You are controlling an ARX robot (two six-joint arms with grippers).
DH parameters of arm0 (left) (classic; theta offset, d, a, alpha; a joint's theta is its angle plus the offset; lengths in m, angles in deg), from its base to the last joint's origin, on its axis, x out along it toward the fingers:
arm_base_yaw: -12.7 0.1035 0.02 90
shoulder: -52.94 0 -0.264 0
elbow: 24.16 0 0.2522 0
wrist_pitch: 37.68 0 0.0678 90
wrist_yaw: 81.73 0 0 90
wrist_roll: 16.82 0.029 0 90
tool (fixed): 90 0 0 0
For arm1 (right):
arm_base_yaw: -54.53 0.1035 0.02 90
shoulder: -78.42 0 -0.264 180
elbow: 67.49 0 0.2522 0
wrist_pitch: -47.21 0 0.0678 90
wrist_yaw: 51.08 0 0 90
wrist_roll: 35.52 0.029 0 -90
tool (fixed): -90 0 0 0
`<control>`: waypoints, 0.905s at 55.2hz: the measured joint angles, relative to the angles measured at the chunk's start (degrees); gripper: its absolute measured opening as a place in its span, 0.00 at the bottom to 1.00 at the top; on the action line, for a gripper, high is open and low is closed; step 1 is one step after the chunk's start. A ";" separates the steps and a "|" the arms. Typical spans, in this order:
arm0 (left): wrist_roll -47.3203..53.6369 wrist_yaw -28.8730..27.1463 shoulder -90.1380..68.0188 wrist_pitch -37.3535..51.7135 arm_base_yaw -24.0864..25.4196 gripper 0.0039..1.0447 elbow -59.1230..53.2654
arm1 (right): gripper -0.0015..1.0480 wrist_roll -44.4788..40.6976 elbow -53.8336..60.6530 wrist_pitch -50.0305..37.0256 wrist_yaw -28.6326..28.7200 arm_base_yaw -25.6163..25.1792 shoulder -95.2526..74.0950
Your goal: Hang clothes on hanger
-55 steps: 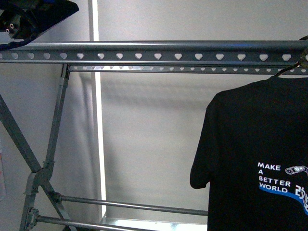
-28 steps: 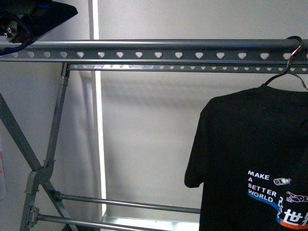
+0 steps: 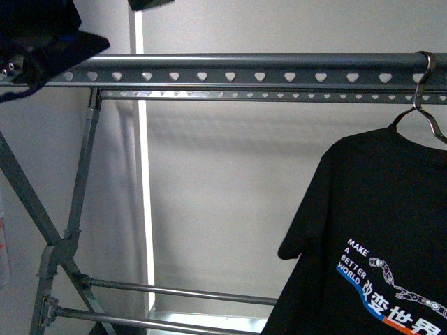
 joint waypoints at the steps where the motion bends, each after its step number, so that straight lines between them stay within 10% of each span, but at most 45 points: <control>1: 0.52 -0.20 -0.22 -0.94 -0.07 0.94 0.09 | 0.57 1.70 1.57 -0.83 0.59 0.26 1.73; 17: 4.24 -3.67 -2.19 -9.29 -1.07 0.94 1.44 | 0.93 30.99 22.77 10.93 6.97 5.09 39.04; 25: 14.25 -20.81 2.19 -11.82 -2.71 0.73 -3.43 | 0.93 44.85 30.36 26.27 -0.42 13.55 61.51; 32: 17.64 -20.59 8.83 -7.30 -0.83 0.53 -13.90 | 0.74 43.85 35.82 26.10 -12.04 18.99 72.85; 45: 19.41 -15.23 19.26 -0.79 4.72 0.03 -32.50 | 0.25 42.97 41.51 25.22 -2.16 8.22 77.37; 50: 19.61 -13.55 23.12 0.33 6.40 0.03 -37.38 | 0.05 42.93 42.99 24.87 -1.68 8.00 78.47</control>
